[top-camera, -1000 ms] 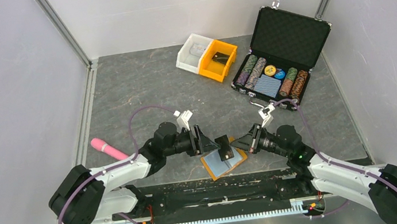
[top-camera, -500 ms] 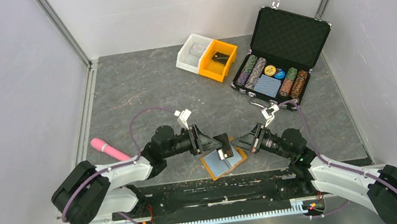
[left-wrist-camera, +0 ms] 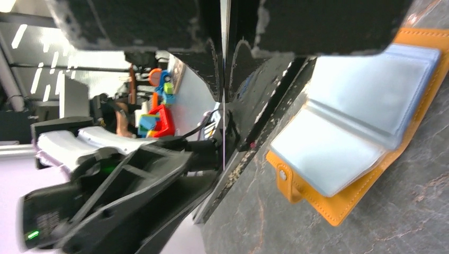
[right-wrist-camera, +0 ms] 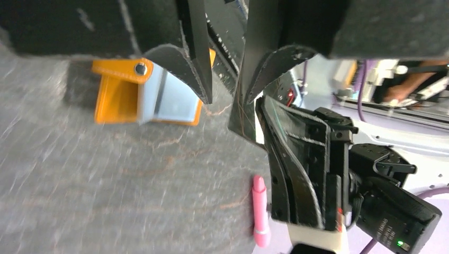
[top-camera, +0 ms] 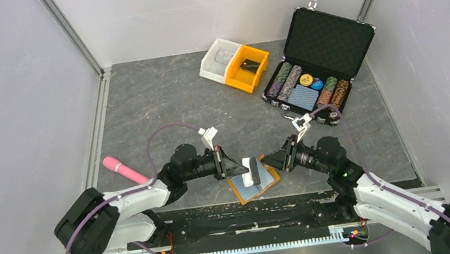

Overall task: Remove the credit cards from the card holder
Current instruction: Remove the credit card from the card holder.

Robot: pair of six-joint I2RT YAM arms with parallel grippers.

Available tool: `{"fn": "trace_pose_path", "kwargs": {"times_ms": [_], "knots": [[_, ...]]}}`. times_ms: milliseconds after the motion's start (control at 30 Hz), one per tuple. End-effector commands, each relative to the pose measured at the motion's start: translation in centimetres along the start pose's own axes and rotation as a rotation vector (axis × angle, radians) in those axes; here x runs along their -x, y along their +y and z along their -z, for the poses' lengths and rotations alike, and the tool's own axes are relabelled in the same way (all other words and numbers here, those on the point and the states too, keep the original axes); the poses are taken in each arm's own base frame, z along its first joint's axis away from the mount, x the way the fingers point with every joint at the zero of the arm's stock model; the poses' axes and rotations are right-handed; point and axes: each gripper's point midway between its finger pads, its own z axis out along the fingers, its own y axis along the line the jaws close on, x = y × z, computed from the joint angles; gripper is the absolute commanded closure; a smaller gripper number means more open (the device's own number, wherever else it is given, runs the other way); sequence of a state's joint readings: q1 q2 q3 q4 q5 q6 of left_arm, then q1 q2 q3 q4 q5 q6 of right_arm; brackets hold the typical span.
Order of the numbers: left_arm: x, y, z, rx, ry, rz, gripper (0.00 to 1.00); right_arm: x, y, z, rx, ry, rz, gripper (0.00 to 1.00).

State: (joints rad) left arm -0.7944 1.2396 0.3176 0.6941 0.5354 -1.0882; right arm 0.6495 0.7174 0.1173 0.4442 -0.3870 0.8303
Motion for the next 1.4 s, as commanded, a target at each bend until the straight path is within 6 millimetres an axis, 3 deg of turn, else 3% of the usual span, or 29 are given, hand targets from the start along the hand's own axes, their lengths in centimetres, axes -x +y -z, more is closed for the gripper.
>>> {"fn": "trace_pose_path", "kwargs": {"times_ms": [0, 233, 367, 633, 1067, 1367], "knots": [[-0.7, -0.8, 1.1, 0.032, 0.067, -0.14, 0.98, 3.7, 2.9, 0.4, 0.021, 0.001, 0.317, 0.67], [-2.9, -1.6, 2.2, 0.03, 0.248, -0.216, 0.98, 4.2, 5.0, 0.3, 0.071, 0.132, 0.464, 0.65], [-4.3, -2.8, 2.8, -0.011, 0.338, -0.243, 0.97, 2.6, 6.8, 0.2, 0.207, 0.23, 0.448, 0.63], [-6.5, -3.8, 2.6, -0.024, 0.47, -0.287, 0.96, -0.6, 7.5, 0.4, 0.356, 0.368, 0.333, 0.67], [-6.9, -4.5, 2.0, -0.061, 0.503, -0.298, 0.97, -3.1, 7.5, 1.6, 0.443, 0.429, 0.249, 0.72], [-6.9, -4.9, 1.9, -0.085, 0.502, -0.302, 0.97, -3.3, 7.3, 1.5, 0.45, 0.429, 0.242, 0.73]]}}
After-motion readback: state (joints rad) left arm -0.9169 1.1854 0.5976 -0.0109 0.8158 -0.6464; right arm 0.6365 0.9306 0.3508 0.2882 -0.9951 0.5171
